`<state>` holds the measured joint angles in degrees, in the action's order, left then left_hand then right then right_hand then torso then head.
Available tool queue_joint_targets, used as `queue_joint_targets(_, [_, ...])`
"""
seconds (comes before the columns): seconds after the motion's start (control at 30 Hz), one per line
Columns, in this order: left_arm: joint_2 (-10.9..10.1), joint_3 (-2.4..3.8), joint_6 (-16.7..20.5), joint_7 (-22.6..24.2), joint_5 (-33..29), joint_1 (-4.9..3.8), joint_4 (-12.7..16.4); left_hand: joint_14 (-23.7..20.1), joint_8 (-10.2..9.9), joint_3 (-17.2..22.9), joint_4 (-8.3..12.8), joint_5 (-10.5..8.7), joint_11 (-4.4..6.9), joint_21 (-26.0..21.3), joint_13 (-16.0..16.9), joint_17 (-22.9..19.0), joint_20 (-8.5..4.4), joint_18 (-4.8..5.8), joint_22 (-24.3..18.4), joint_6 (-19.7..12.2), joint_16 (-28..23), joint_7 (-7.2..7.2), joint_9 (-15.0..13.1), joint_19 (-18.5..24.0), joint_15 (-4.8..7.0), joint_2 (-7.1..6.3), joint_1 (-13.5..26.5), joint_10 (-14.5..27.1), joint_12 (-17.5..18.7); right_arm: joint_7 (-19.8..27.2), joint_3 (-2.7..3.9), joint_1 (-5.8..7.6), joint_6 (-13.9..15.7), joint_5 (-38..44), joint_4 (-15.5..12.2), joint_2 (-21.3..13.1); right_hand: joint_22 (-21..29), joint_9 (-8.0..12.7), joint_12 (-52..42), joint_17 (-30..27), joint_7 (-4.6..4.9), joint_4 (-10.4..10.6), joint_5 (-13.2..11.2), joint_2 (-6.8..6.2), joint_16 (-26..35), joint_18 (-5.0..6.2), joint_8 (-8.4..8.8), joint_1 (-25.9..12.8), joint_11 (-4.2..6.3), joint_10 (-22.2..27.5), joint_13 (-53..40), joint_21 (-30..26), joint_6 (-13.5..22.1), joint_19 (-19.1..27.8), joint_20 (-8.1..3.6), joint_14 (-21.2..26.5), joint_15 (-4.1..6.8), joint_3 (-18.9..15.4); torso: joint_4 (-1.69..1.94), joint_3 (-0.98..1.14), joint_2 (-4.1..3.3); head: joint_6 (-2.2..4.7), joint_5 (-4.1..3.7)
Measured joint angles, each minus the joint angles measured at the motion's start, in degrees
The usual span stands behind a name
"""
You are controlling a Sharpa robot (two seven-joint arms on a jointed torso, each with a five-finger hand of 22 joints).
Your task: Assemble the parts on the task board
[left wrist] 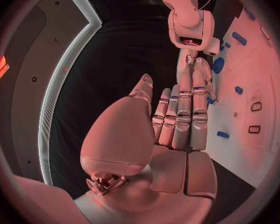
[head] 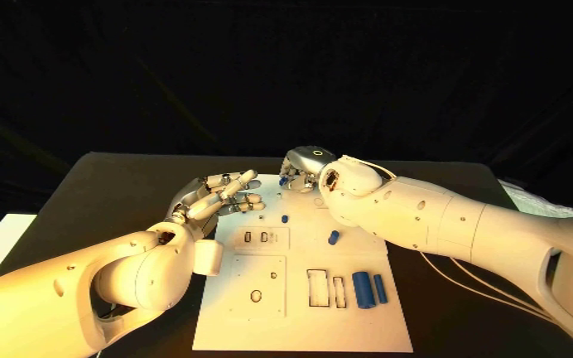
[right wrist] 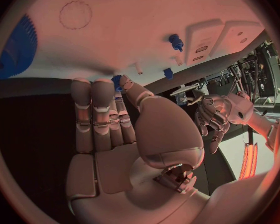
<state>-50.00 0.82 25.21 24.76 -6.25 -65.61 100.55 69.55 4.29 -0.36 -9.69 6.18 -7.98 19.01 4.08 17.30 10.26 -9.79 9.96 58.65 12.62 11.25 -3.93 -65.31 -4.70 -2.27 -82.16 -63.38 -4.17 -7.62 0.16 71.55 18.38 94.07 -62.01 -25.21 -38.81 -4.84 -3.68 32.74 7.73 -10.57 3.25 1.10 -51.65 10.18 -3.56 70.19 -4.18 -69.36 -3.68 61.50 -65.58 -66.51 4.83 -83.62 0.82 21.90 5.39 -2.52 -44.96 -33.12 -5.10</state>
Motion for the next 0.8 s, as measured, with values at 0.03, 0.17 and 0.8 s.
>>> queue_joint_targets(0.03, [0.0, 0.00, 0.0, 0.0, 0.0, 0.00, 0.0, 0.0, 0.0, 0.0, 0.0, 0.00, 0.00, 0.0, 0.0, 0.0, 0.00, 0.00, 0.0, 0.0, 0.0, 0.00, 0.0, 0.0, 0.00, 0.00, 0.0, 0.0, 0.0, 0.0, 0.00, 0.00, 0.0, 0.0, 0.0, 0.0, 0.0, 0.0, 0.0, 0.0, 0.00, 0.0, 0.0, 0.00, 0.0, 0.00, -0.01, 0.0, 0.00, 0.0, 0.0, 0.0, 0.0, 0.0, 0.00, 0.0, 0.00, 0.0, 0.01, 0.00, -0.01, 0.00, 0.01])
queue_joint_targets(0.17, [0.0, 0.00, 0.0, 0.0, 0.0, 0.00, -0.1, 0.0, 0.0, 0.0, 0.0, 0.00, 0.00, 0.0, 0.0, 0.0, 0.00, 0.00, 0.0, 0.0, 0.0, 0.00, 0.0, 0.0, 0.00, 0.00, 0.0, 0.0, 0.0, -0.1, 0.00, 0.01, 0.0, 0.1, 0.0, 0.0, 0.0, 0.0, 0.0, 0.0, 0.06, 0.2, 0.1, -0.43, 0.0, 0.00, -0.01, 0.0, -0.21, 0.7, 0.0, 0.0, 0.1, 0.0, 0.00, 0.0, -0.02, 0.2, 0.01, 0.00, -0.02, 0.03, 0.07])
queue_joint_targets(0.8, [0.0, 0.00, 0.0, -0.1, 0.0, -0.02, -0.1, 0.0, 0.0, -0.2, 0.2, 0.00, 0.00, 0.0, 0.0, 0.1, 0.00, 0.00, 0.0, 0.0, -0.2, 0.00, 0.0, 0.0, 0.00, 0.00, 0.0, 0.0, 0.0, -0.1, -0.10, -0.11, 0.8, -0.2, -0.4, -0.6, 8.4, 1.0, -0.4, -6.8, 3.01, 2.2, 0.9, -5.22, 6.1, 0.00, -0.12, 0.3, -3.03, 13.7, 0.0, -5.1, 12.7, 5.9, 2.56, 4.0, -2.55, -5.5, 0.02, -0.03, -0.06, -0.03, -0.04])
